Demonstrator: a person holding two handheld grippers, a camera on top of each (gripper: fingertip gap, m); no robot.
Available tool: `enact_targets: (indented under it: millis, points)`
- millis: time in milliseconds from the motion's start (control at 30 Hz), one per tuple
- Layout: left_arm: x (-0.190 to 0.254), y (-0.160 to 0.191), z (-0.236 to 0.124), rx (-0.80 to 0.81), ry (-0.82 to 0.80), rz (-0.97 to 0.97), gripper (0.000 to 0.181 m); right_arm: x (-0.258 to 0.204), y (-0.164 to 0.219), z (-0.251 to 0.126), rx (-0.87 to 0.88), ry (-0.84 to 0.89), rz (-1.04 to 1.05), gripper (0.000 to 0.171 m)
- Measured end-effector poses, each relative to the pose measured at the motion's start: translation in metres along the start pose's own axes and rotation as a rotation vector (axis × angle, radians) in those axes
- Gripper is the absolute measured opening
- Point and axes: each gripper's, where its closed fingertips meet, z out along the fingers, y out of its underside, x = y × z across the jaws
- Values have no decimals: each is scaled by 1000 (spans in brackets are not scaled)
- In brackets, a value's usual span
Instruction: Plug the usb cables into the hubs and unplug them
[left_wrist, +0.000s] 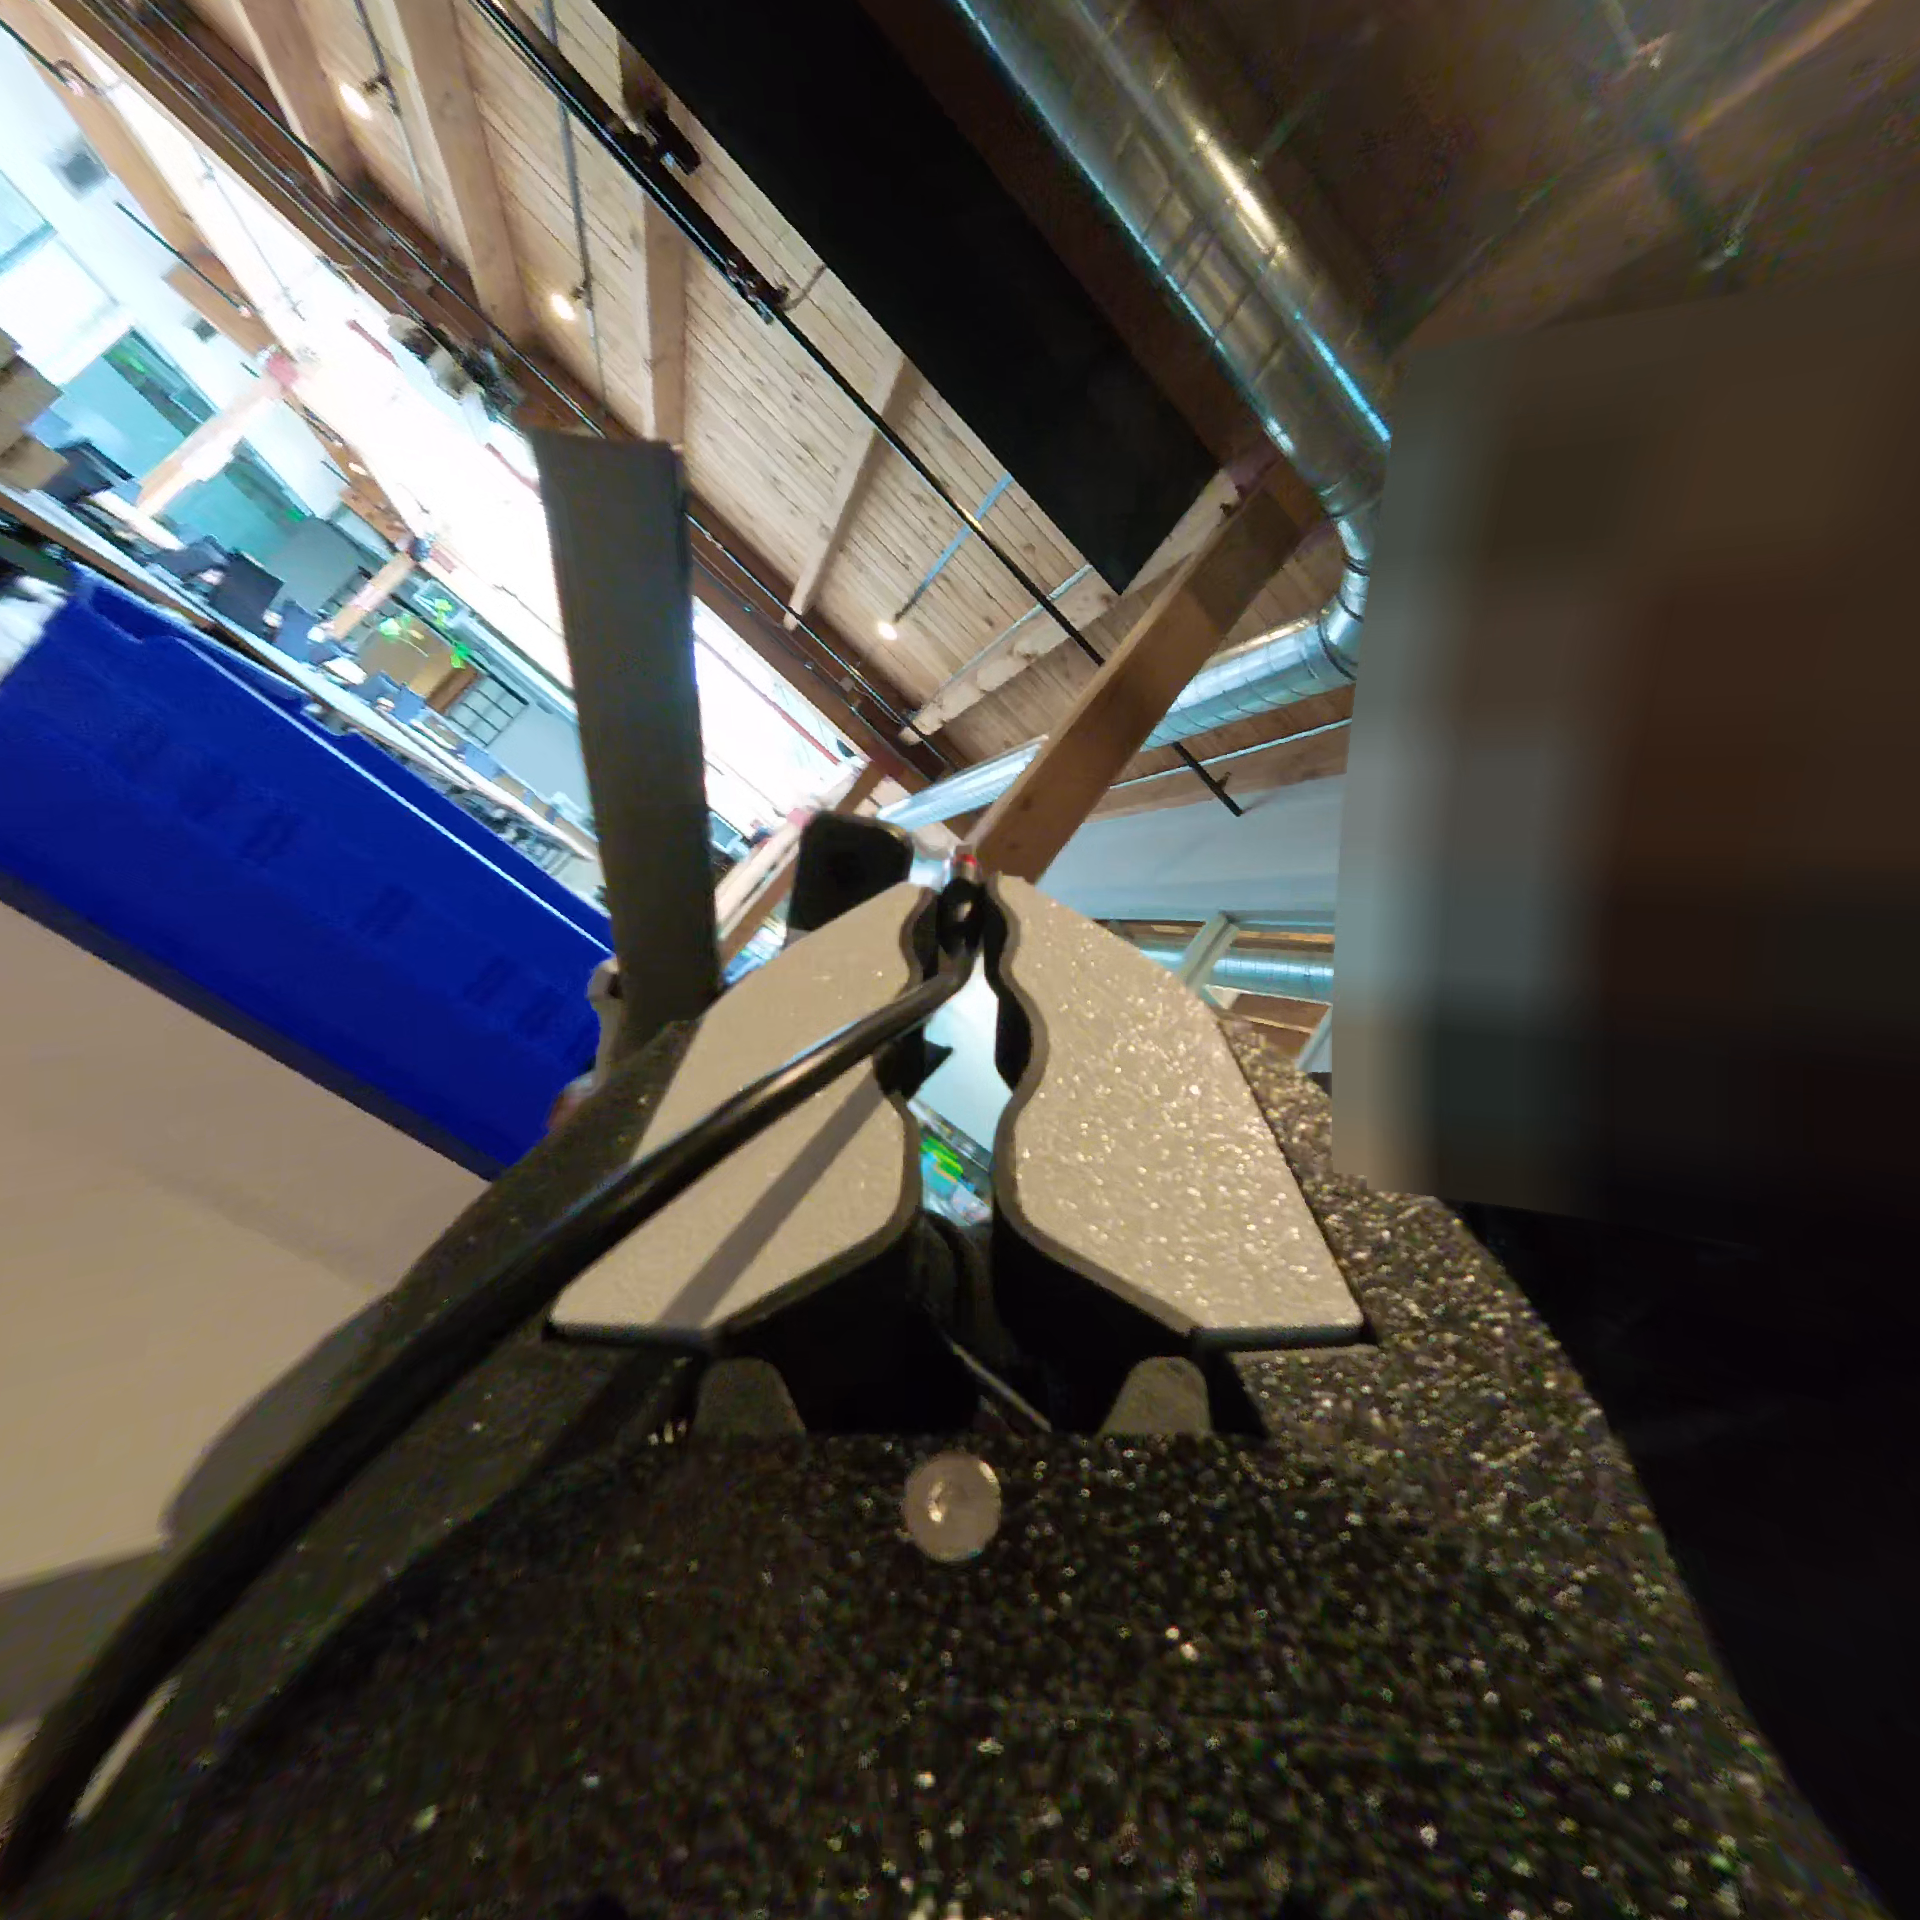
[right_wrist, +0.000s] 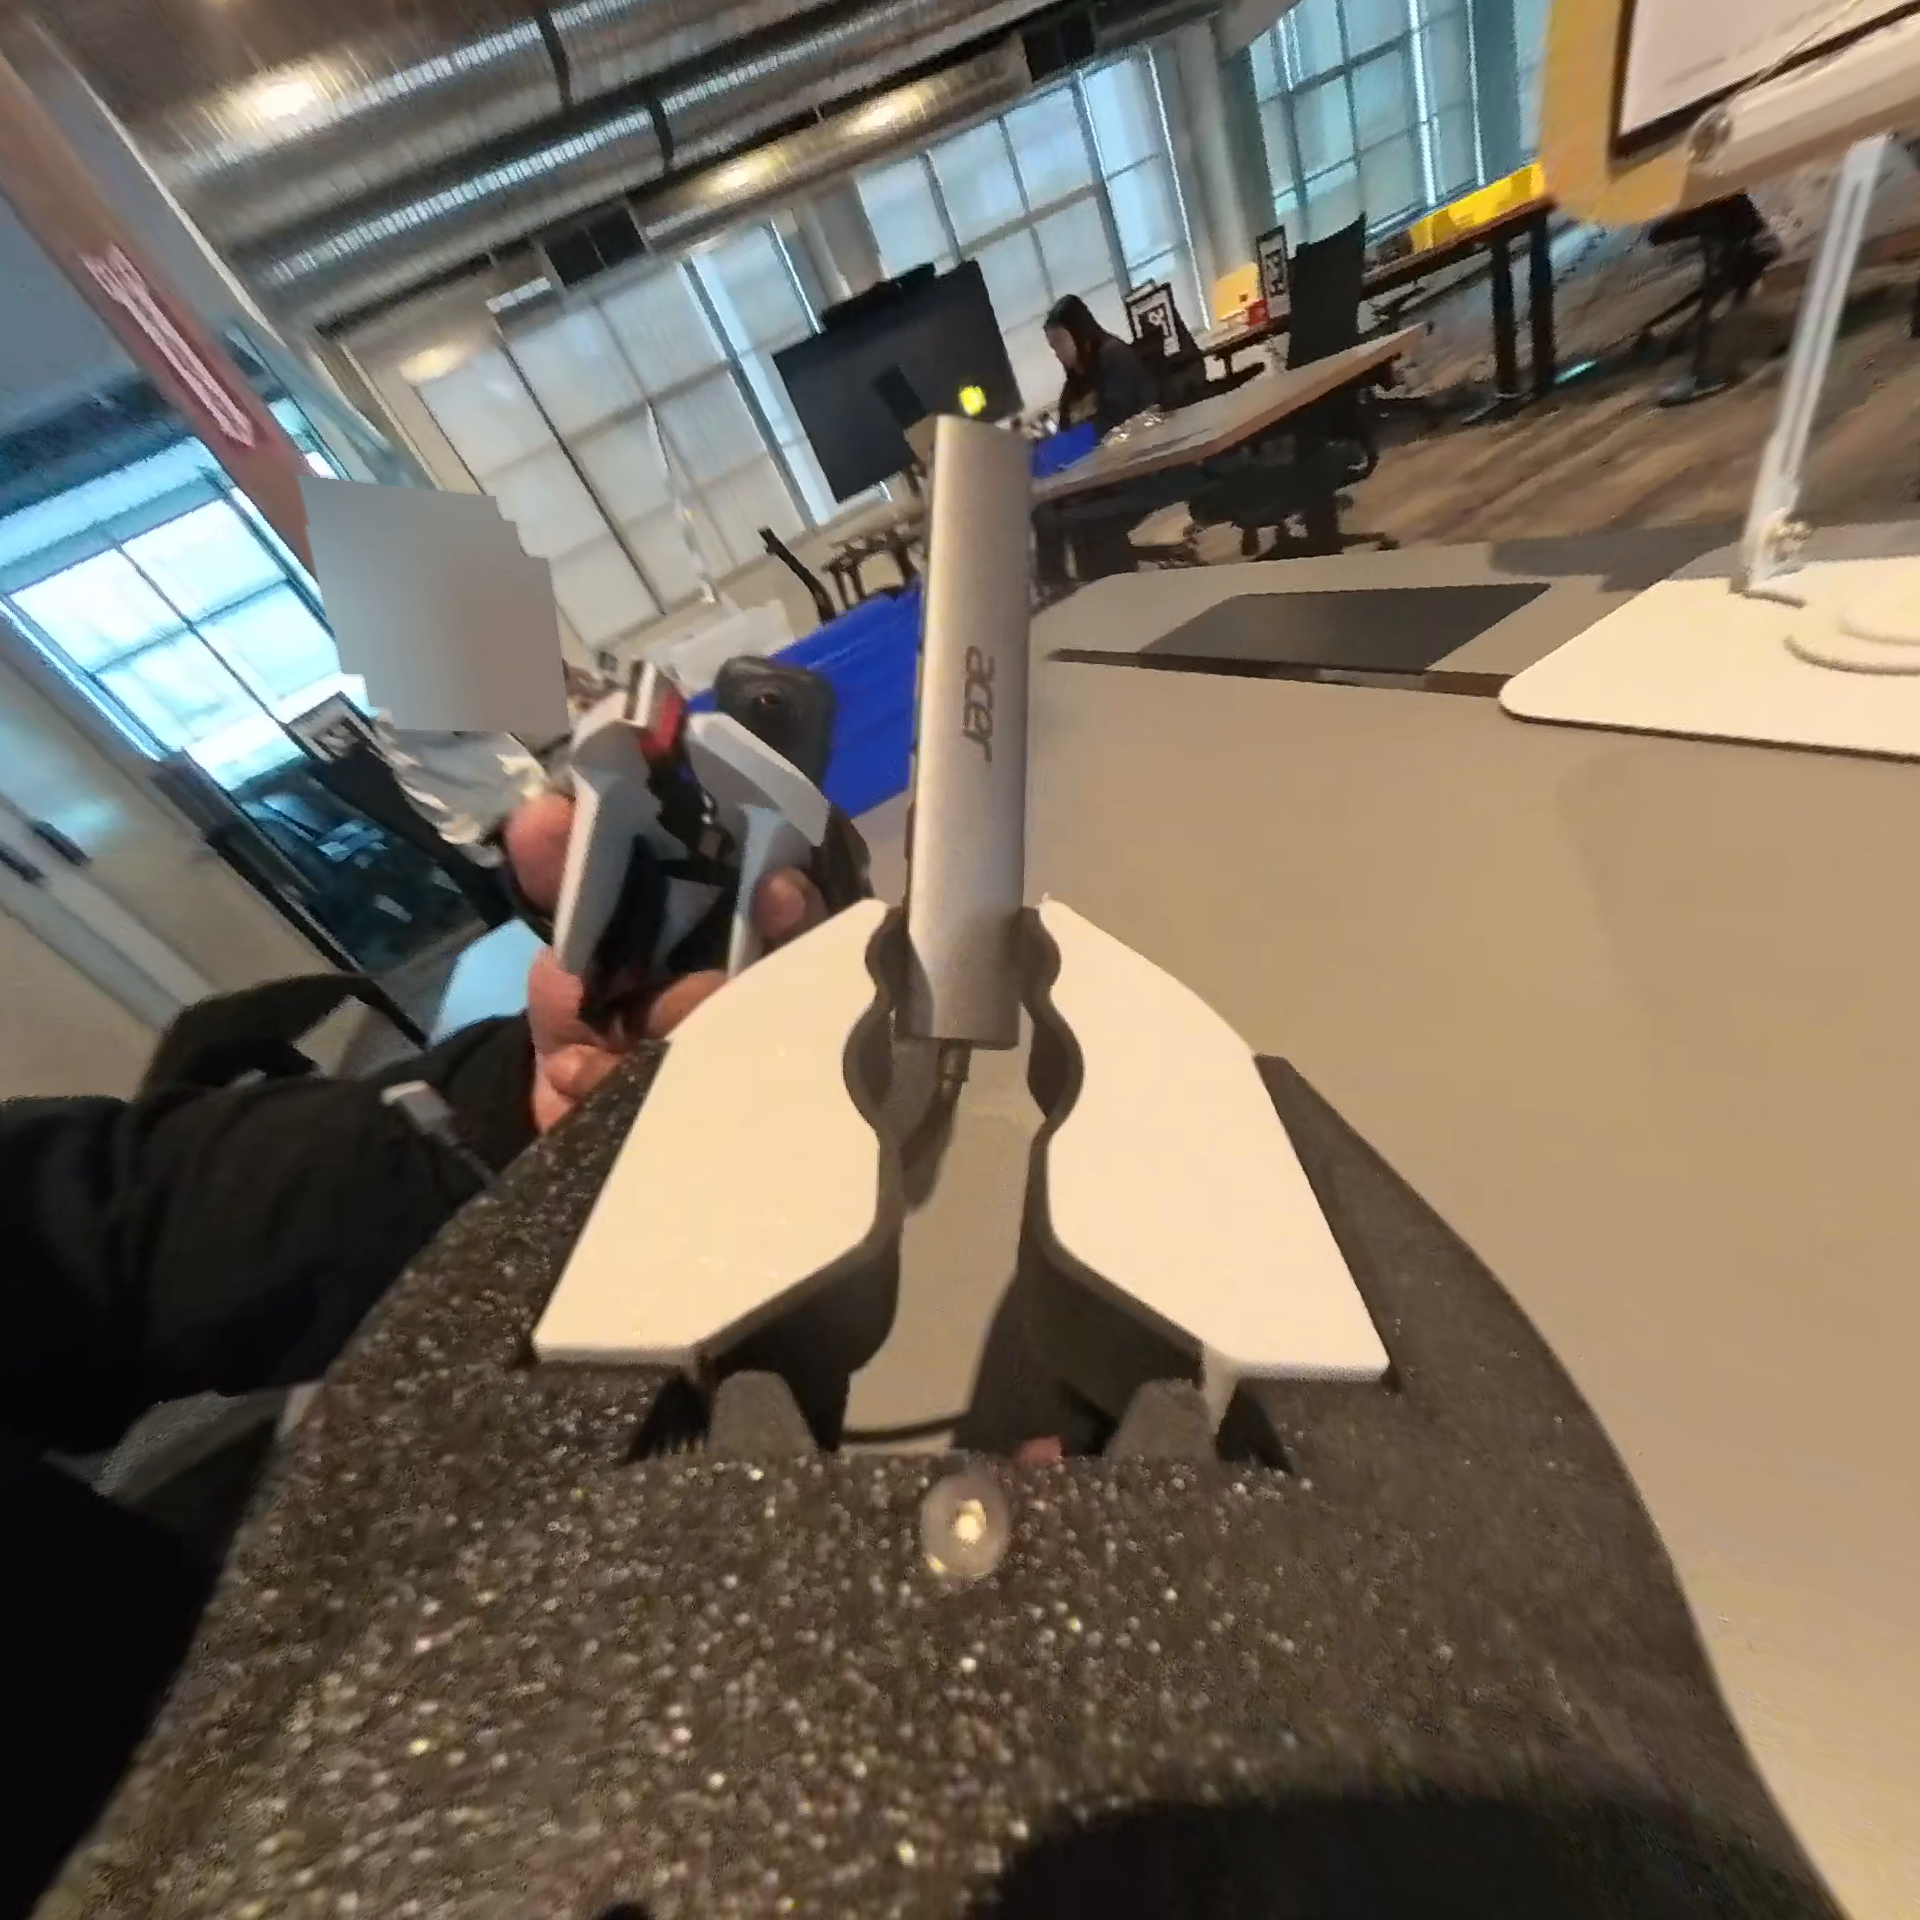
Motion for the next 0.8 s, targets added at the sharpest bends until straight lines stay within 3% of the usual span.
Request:
enact_targets:
  millis: [467, 800]
  points:
    - [-22, -6, -3, 42, -273, 216, 7, -5, -2, 0, 45, -38, 80, 22]
    - [-25, -9, -4, 61, -342, 287, 7, -8, -1, 0, 39, -3, 12, 21]
